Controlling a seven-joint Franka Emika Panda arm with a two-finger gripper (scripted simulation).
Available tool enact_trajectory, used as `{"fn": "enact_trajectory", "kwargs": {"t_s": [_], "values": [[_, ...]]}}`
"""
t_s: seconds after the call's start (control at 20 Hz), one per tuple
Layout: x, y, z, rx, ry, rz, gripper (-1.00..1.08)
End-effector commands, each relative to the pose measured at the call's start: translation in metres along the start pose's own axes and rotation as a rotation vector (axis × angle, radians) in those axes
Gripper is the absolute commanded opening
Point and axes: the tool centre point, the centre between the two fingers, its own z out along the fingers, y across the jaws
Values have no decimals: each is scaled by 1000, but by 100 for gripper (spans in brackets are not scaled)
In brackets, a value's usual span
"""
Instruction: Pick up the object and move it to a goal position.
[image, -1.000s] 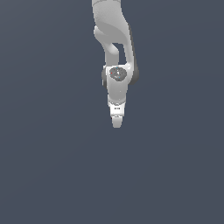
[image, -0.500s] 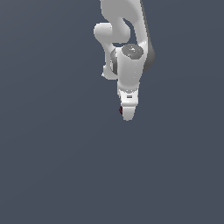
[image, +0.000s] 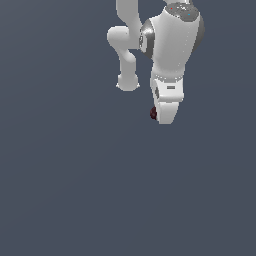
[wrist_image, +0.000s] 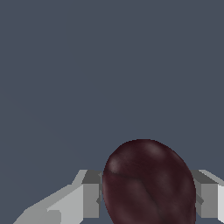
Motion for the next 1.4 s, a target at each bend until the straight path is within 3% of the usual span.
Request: {"fn": "enact_trajectory", "kwargs": {"t_s": [0.0,0.75,1.35], "values": [[11,5,-25,0,0,1,-100],[62,35,-143,0,-2,5,-100],[84,49,-190,-1,-2,7,-100]]}}
